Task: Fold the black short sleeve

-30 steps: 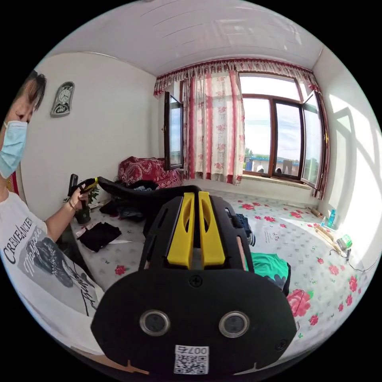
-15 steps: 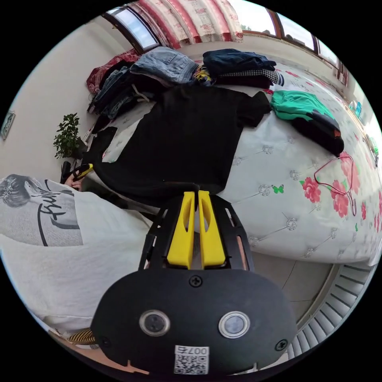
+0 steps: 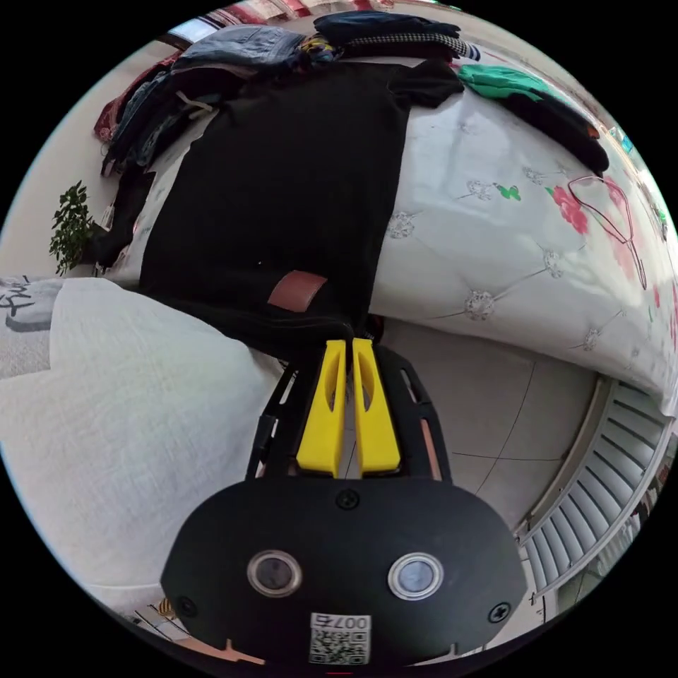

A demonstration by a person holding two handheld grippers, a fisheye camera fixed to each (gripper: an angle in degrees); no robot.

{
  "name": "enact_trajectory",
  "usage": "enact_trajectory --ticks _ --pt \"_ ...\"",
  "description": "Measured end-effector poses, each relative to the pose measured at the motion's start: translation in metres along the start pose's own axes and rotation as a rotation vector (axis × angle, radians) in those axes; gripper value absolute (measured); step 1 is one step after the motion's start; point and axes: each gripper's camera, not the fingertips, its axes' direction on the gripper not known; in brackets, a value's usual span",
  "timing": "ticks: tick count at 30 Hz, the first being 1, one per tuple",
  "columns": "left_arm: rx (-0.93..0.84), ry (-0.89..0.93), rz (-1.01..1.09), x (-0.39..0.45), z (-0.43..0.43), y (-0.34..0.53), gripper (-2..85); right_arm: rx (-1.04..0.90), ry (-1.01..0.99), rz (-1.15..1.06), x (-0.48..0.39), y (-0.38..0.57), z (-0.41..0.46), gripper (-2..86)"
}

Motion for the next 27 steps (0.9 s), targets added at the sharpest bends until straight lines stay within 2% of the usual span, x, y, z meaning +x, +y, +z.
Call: enact_trajectory --ticks 7,12,16,18,24,27 --pt "-0.103 -0.027 0.067 0.006 0.018 0.007 4.0 -0.181 0.036 0.085 0.007 -0.028 0.041 0.6" --pt "0.127 -0.003 0.039 0.01 -0.032 0.0 4.4 -0.035 0.066 0.123 0.006 -0.052 -0.004 0.2" --pt "0.293 0.062 0.056 0.03 -0.043 -0.067 4.9 0.096 0.065 0.066 -0.013 -0.101 -0.039 0.0" --pt "0.322 0.111 0.055 0.039 -0.036 -0.106 5.0 0.154 0.04 0.03 -0.027 -0.123 -0.053 0.0" --pt "0.315 0.048 0.063 0.078 0.003 -0.236 6.4 0.278 0.006 -0.113 -0.078 -0.169 -0.09 -0.2" --pt "0.301 0.099 0.045 0.086 0.023 -0.282 7.5 0.293 0.024 -0.106 -0.09 -0.173 -0.1 -0.3"
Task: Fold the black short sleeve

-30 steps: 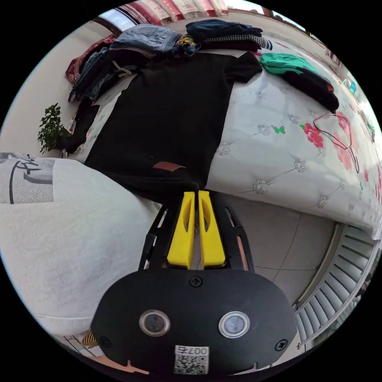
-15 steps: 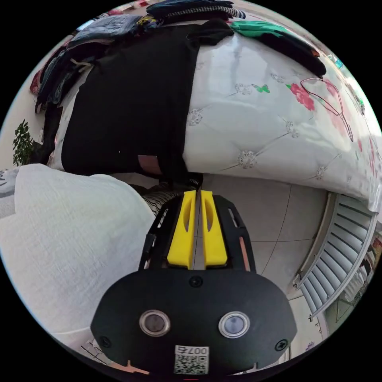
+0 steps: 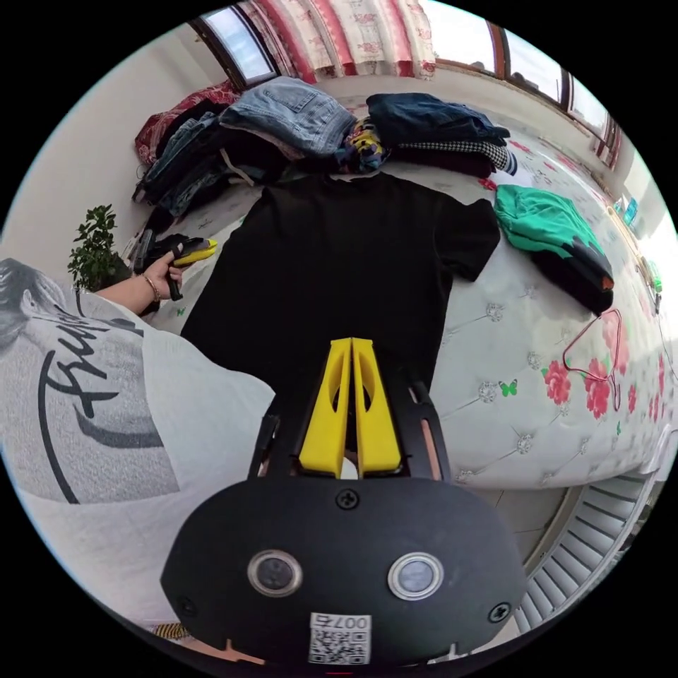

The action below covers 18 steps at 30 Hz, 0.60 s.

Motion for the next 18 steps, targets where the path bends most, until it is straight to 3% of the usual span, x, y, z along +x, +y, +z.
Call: enact_trajectory --ticks 5,8,10,12,14,18 --pt "-0.046 0.169 -0.151 -0.016 0.043 -0.026 6.9 0.032 -0.096 0.147 0.01 -0.003 -0.014 -0.3" --pt "-0.055 0.406 -0.334 -0.041 0.067 -0.022 4.7 0.021 -0.129 0.188 0.015 -0.012 -0.016 -0.3" --pt "0.031 0.583 -0.474 -0.059 0.072 -0.003 3.5 0.012 -0.155 0.194 0.014 -0.023 -0.019 -0.3" --pt "0.129 0.616 -0.496 -0.059 0.061 0.012 2.9 0.023 -0.173 0.189 0.011 -0.029 -0.023 -0.3" --pt "0.2 0.484 -0.374 -0.034 0.037 0.015 2.9 0.028 -0.191 0.178 0.008 -0.034 -0.029 -0.3" --pt "-0.01 0.188 0.426 0.142 0.047 0.008 4.9 0.022 -0.182 0.107 0.006 -0.048 -0.035 0.0"
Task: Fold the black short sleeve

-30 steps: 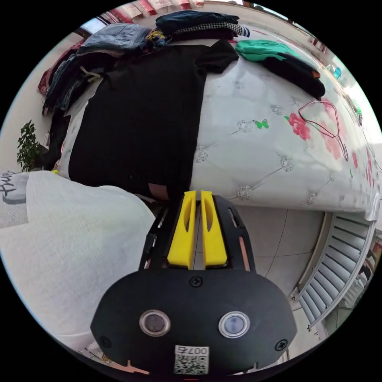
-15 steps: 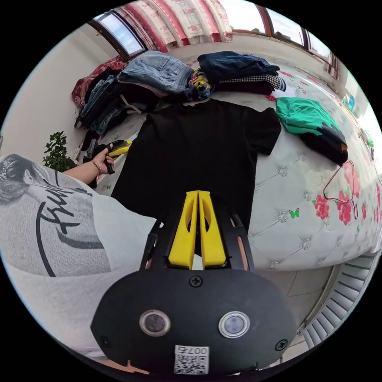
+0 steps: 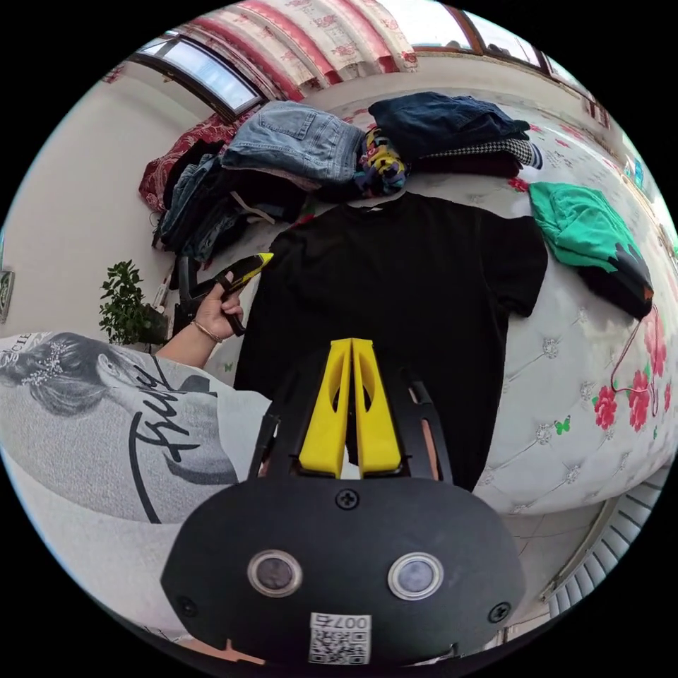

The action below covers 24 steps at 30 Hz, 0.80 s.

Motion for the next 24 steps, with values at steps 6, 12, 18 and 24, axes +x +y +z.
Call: enact_trajectory --ticks 6,12,18,24 --pt "-0.157 -0.13 0.285 0.094 0.047 0.017 6.6 -0.024 0.011 -0.157 0.004 -0.05 0.009 2.4" --pt "-0.208 -0.095 0.123 0.081 0.064 0.059 5.1 -0.054 -0.018 -0.528 -0.048 -0.123 0.042 4.7" --pt "-0.161 -0.089 0.081 0.097 0.077 0.059 4.0 -0.202 -0.007 -0.866 -0.137 -0.174 0.115 5.7" --pt "-0.15 -0.132 0.006 0.085 0.049 0.081 3.5 -0.414 0.376 -0.874 -0.122 -0.184 0.196 1.7"
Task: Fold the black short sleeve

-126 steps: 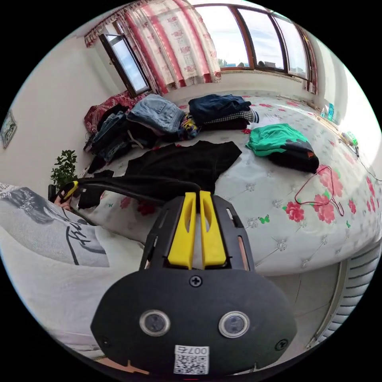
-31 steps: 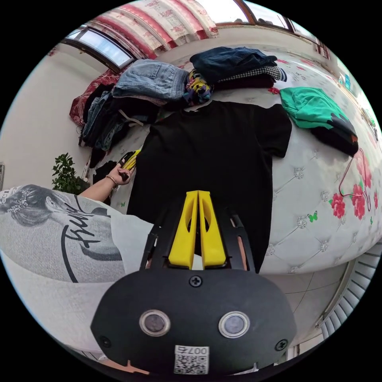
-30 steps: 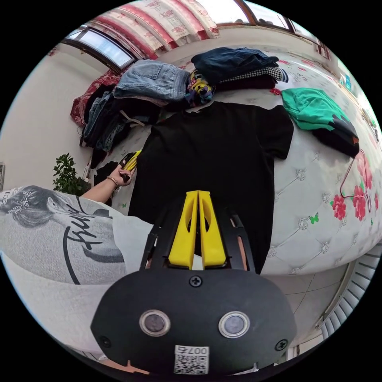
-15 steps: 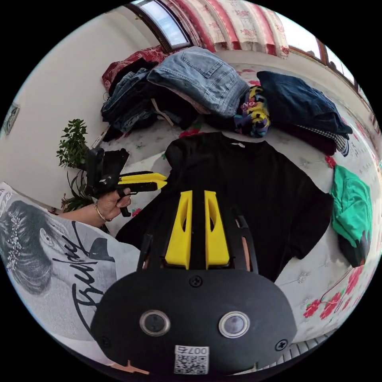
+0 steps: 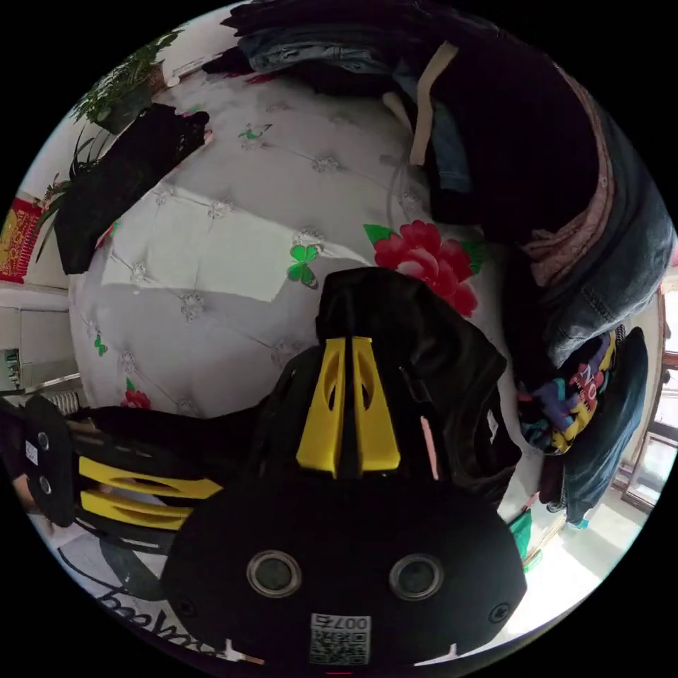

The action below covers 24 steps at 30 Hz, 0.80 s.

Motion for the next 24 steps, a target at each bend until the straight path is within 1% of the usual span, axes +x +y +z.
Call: enact_trajectory --ticks 2,3,4,5,6,7,8,10,13,15,18,20,22,23,24 --pt "0.02 -0.029 -0.024 -0.004 -0.012 0.007 3.3 0.155 -0.112 0.045 0.024 0.026 -0.021 1.0" --pt "0.039 -0.059 -0.035 -0.007 -0.02 0.011 3.2 0.307 -0.246 0.113 0.05 0.052 -0.043 0.8" --pt "0.059 -0.081 -0.054 -0.011 -0.027 0.015 3.2 0.45 -0.365 0.218 0.081 0.084 -0.062 0.8" --pt "0.07 -0.087 -0.066 -0.013 -0.031 0.017 3.3 0.512 -0.421 0.278 0.097 0.101 -0.067 0.9" --pt "0.098 -0.094 -0.096 -0.019 -0.038 0.019 3.5 0.591 -0.541 0.417 0.131 0.136 -0.068 1.2" --pt "0.126 -0.087 -0.12 -0.026 -0.043 0.021 3.8 0.616 -0.651 0.547 0.159 0.167 -0.057 1.6" --pt "0.135 -0.08 -0.126 -0.03 -0.044 0.021 4.0 0.619 -0.686 0.609 0.17 0.182 -0.049 1.9" --pt "0.124 -0.055 -0.172 -0.046 -0.041 0.015 5.4 0.568 -0.754 0.824 0.198 0.241 -0.015 3.1" --pt "0.136 0.004 -0.197 -0.063 -0.038 0.006 7.1 0.546 -0.763 0.931 0.201 0.294 -0.004 4.3" --pt "0.132 0.019 -0.217 -0.077 -0.034 -0.001 7.9 0.51 -0.728 0.92 0.195 0.309 -0.008 4.8" --pt "0.132 -0.018 -0.237 -0.1 -0.025 -0.024 10.3 0.471 -0.663 0.882 0.186 0.324 -0.02 5.3" --pt "0.126 -0.032 -0.245 -0.112 -0.017 -0.044 11.9 0.46 -0.664 0.878 0.183 0.334 -0.026 5.5" --pt "0.068 -0.07 -0.229 -0.117 0.005 -0.076 13.1 0.469 -0.674 0.893 0.182 0.35 -0.033 5.7" --pt "0.042 -0.078 -0.223 -0.117 0.013 -0.083 12.2 0.471 -0.669 0.899 0.181 0.355 -0.036 5.8" --pt "0.035 -0.127 -0.198 -0.11 0.02 -0.096 10.5 0.473 -0.652 0.91 0.181 0.365 -0.041 5.8"
